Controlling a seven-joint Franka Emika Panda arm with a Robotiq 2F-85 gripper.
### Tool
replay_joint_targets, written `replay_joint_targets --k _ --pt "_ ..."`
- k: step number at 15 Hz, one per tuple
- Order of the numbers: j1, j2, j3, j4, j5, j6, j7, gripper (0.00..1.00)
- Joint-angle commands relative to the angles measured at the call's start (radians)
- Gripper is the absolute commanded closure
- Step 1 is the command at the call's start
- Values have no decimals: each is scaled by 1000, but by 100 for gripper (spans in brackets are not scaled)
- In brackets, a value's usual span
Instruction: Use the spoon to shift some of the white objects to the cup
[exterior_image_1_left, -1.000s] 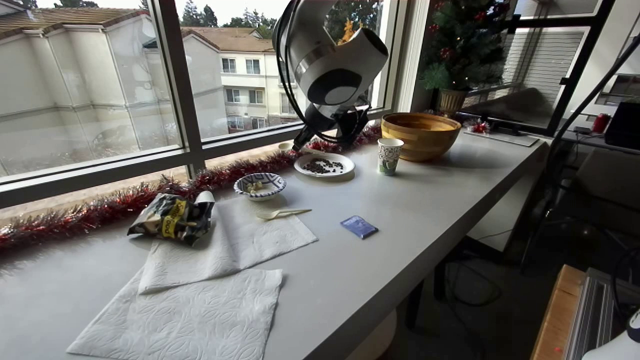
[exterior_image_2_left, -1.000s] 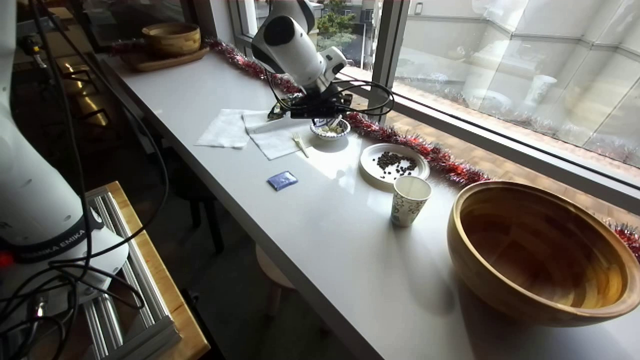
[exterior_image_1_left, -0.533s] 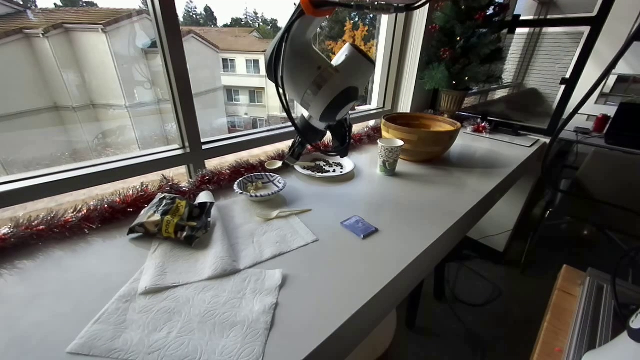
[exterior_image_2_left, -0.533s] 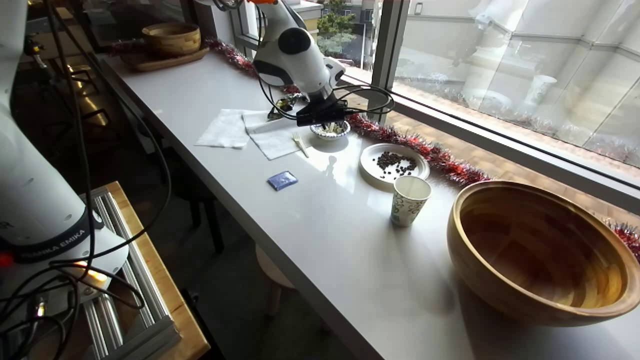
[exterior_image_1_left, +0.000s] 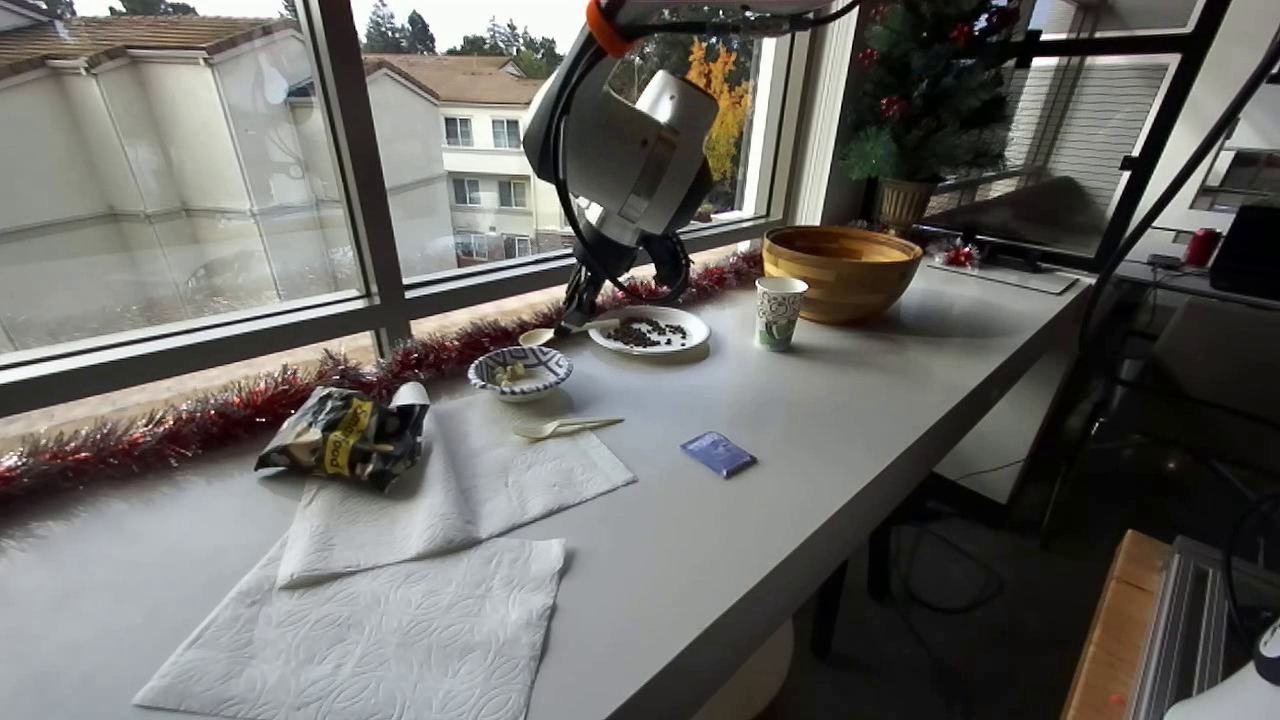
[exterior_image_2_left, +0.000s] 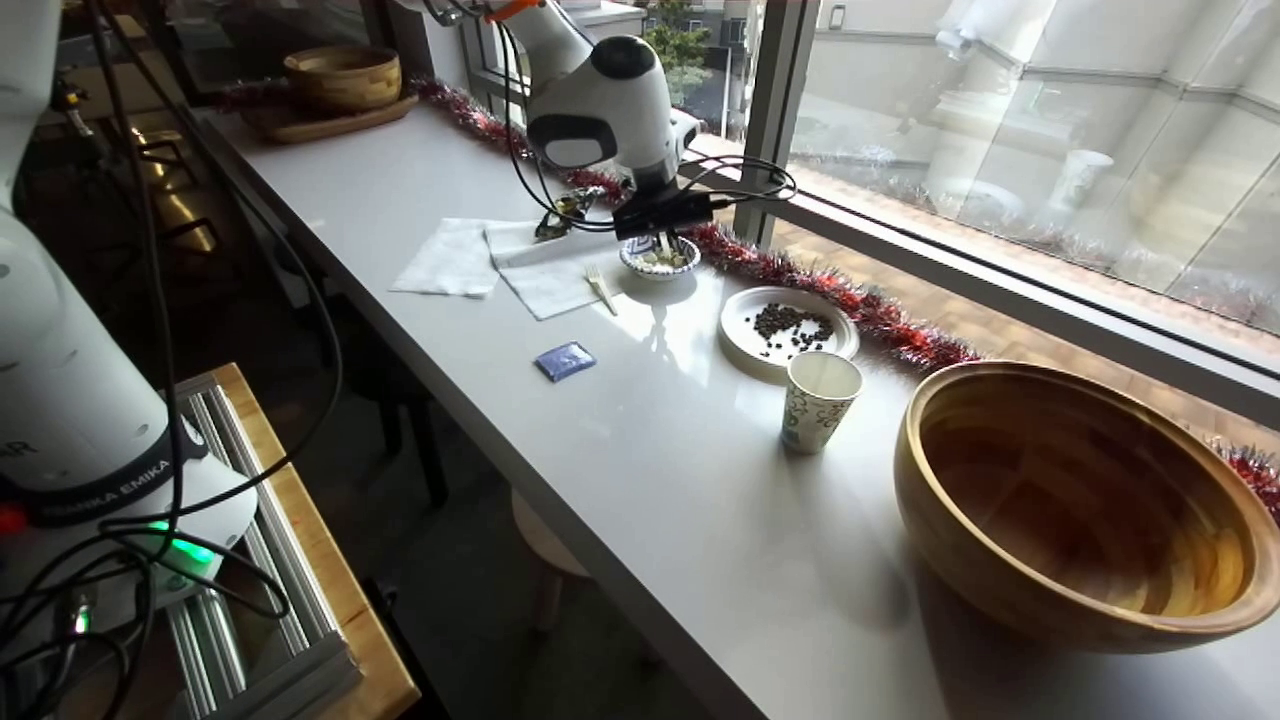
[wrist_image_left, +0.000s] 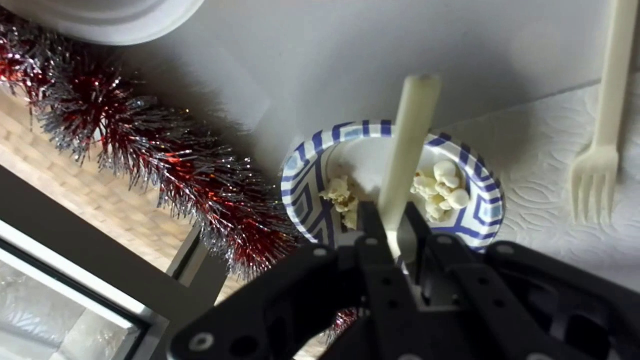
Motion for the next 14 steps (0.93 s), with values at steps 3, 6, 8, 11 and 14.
replay_joint_targets --k 3,6,8,11,14 --pt "-79 56 74 99 -218 -61 112 97" --pt "-156 85 168 129 -333 -43 166 97" --pt "-209 104 229 140 -402 -36 201 97" --pt "-276 127 295 148 -489 -39 251 97" --pt "-324 146 340 154 -546 -37 280 97"
